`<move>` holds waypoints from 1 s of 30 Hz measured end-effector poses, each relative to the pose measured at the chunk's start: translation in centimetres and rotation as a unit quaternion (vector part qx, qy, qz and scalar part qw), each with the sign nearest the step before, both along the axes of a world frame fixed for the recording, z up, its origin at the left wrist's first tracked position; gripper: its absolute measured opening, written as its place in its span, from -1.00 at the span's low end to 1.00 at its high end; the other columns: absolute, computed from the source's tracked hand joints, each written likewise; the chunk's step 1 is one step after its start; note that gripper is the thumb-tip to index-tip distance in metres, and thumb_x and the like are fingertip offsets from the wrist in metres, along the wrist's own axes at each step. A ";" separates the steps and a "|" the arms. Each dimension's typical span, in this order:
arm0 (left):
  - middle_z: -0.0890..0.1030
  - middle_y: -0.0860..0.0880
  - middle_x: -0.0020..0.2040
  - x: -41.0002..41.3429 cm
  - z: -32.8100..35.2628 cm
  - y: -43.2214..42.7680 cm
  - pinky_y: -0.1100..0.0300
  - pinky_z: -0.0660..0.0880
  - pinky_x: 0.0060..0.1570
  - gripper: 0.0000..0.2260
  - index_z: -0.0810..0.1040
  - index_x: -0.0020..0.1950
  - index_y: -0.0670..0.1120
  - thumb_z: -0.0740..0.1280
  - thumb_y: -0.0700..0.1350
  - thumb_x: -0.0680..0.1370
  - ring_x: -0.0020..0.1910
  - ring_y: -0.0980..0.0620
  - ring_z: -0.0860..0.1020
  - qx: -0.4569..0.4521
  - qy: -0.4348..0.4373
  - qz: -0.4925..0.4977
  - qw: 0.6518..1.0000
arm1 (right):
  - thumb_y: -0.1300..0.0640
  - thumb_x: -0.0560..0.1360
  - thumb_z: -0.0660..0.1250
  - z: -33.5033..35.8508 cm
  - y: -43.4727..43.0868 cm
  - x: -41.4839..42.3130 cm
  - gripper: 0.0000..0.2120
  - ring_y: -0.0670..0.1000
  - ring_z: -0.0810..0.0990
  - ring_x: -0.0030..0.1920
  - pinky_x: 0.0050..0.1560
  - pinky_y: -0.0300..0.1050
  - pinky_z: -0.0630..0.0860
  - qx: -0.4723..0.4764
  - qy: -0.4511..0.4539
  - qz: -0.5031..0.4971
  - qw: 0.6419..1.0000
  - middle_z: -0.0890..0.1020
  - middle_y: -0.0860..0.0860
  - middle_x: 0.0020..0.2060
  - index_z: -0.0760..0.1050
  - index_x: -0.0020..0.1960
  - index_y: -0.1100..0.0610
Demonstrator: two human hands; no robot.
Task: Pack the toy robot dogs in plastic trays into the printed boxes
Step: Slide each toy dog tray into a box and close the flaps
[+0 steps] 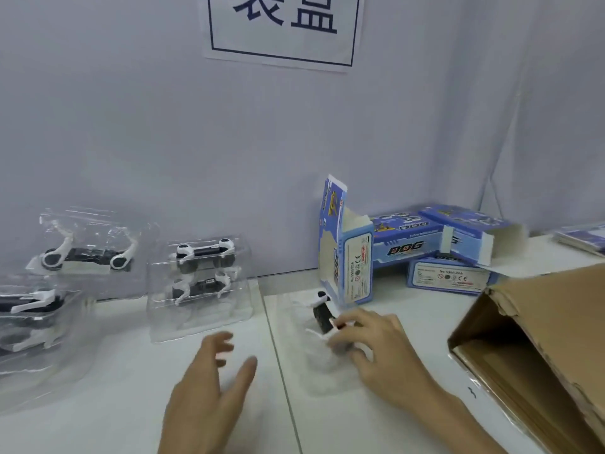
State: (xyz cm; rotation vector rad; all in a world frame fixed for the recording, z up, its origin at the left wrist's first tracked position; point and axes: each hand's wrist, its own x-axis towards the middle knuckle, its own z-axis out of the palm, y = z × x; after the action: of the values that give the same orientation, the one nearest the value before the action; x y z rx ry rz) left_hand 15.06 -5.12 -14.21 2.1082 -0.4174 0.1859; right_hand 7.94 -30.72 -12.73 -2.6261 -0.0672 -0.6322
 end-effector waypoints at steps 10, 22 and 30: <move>0.25 0.00 0.56 7.9 3.3 -11.7 0.02 0.31 0.45 0.26 0.06 0.60 0.07 0.55 0.47 0.06 0.51 0.02 0.28 -0.049 0.059 -0.153 0.985 | -0.59 0.16 0.24 1.6 0.0 -2.1 -0.38 -0.06 0.07 0.56 0.49 -0.02 0.10 0.008 0.178 -0.088 0.980 0.05 -0.30 0.54 0.22 -0.04 -0.16; 0.27 0.20 0.41 15.4 4.6 -22.5 0.32 0.46 0.10 0.15 -0.17 0.61 0.07 0.62 -0.12 0.33 0.20 0.39 0.42 -0.070 0.129 -0.308 0.940 | 0.09 0.40 0.29 1.1 -4.3 -1.5 -0.63 -0.22 -0.47 0.44 0.48 -0.15 -0.31 -0.058 0.260 -0.050 0.963 -0.39 -0.26 0.44 0.14 0.05 -0.12; 0.24 0.02 0.35 13.2 6.6 -21.8 -0.01 0.35 0.41 0.17 0.04 0.59 0.11 0.68 0.10 0.16 0.34 0.03 0.35 -0.168 0.061 -0.201 0.963 | -0.48 0.20 0.29 2.1 -4.2 -2.5 -0.39 -0.18 -0.05 0.53 0.27 -0.07 0.08 -0.036 0.278 -0.087 0.956 -0.20 -0.20 0.59 0.18 0.05 -0.17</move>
State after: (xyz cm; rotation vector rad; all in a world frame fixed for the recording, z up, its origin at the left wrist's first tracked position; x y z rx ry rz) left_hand 28.28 -26.92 -7.57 1.6532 -0.6792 -0.1062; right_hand 5.47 -34.94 -10.67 -2.7981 0.3196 0.0774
